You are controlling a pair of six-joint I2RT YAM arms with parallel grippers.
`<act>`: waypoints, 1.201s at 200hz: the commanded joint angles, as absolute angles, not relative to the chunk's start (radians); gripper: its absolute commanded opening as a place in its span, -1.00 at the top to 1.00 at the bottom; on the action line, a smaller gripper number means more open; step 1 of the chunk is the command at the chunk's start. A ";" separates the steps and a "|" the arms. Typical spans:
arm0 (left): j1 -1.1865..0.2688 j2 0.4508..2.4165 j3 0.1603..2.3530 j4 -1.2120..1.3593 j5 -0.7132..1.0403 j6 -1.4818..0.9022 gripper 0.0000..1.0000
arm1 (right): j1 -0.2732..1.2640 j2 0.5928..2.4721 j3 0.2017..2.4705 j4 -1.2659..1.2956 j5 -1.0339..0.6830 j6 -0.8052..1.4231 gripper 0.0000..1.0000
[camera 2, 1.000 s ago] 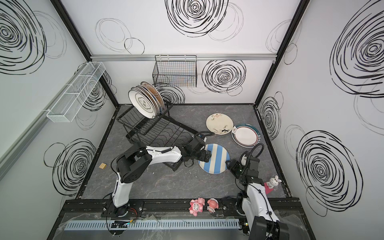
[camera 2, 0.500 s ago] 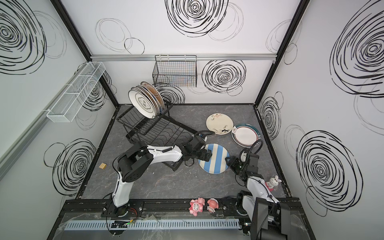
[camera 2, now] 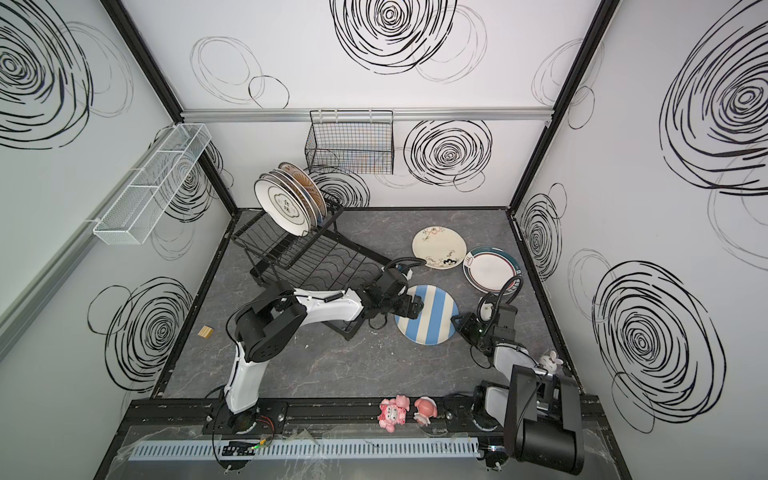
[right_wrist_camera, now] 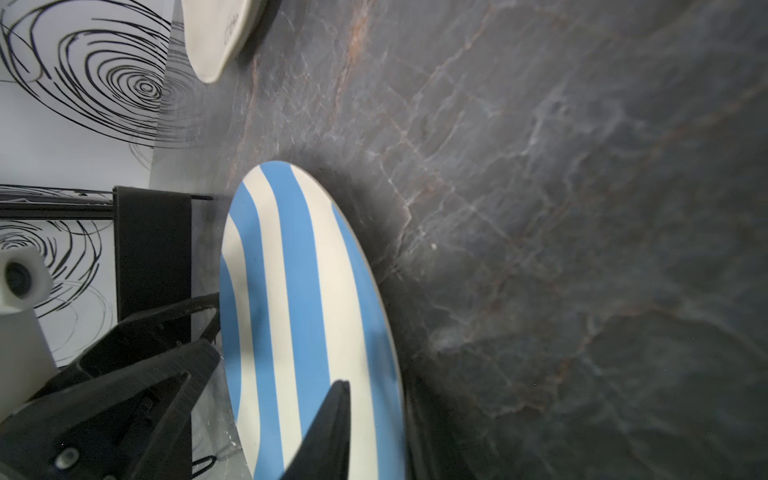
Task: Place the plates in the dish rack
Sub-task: 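Close the right gripper on the striped plate's edge and tilt it up, then lift the striped plate with the right gripper over the rack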
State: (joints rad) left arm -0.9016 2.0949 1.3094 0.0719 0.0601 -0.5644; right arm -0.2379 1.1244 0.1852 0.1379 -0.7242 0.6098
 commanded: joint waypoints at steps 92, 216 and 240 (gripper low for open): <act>-0.907 1.989 1.265 0.085 0.133 -0.591 -0.92 | -0.271 0.899 0.322 -0.096 -0.822 0.607 1.00; -0.761 1.286 0.920 -0.262 -0.001 -0.510 -0.92 | -0.184 0.803 0.785 -0.248 -0.749 0.409 1.00; -0.616 1.095 0.785 -0.290 0.017 -0.526 -0.92 | 0.035 0.837 0.887 -0.163 -0.595 0.392 1.00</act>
State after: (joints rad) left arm -0.7296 1.2324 0.8787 -0.2150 0.0418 -0.5312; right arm -0.1310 0.8181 0.7799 -0.2718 -0.7029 0.4294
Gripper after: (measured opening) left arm 0.960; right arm 0.051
